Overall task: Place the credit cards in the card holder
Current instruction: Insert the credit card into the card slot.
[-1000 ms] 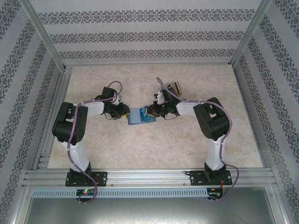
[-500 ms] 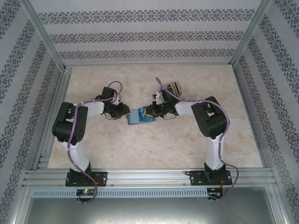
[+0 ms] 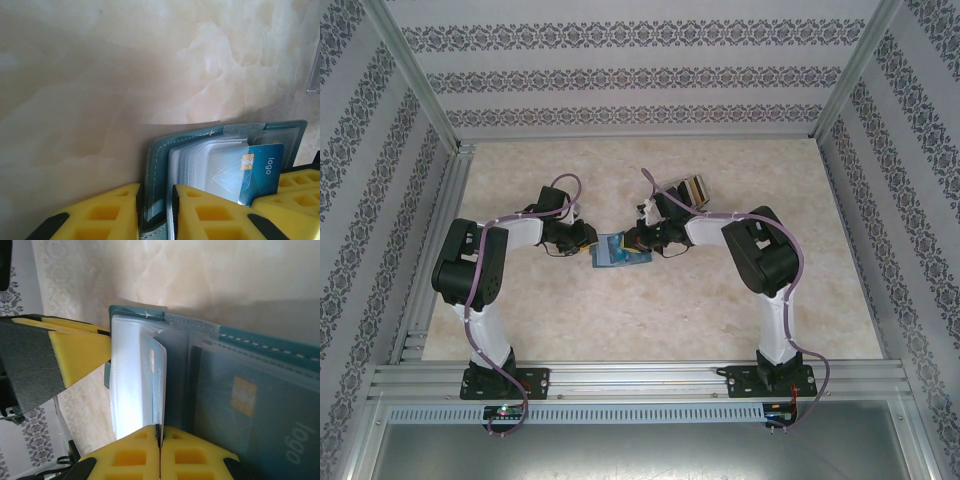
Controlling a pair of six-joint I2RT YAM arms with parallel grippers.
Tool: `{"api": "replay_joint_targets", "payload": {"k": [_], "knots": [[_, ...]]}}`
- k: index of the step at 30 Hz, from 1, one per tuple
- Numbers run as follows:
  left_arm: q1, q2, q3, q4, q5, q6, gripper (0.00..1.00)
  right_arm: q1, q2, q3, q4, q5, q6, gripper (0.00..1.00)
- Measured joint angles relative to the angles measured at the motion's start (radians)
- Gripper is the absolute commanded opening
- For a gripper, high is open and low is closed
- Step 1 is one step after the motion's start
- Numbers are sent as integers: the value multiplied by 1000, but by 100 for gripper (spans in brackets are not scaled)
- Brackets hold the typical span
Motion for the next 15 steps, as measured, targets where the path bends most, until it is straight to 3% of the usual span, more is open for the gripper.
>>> {"api": "replay_joint_targets", "payload": {"k": [6,12,15], "knots": [[2,0,0,0,-4,0,24,51,0,48,-53,94,-2,15],[0,0,0,0,0,0,23,67,-19,66,-143,173,-62,38],[0,4,0,1,5,0,23,68,-55,76,-225,219,-109,40]]}}
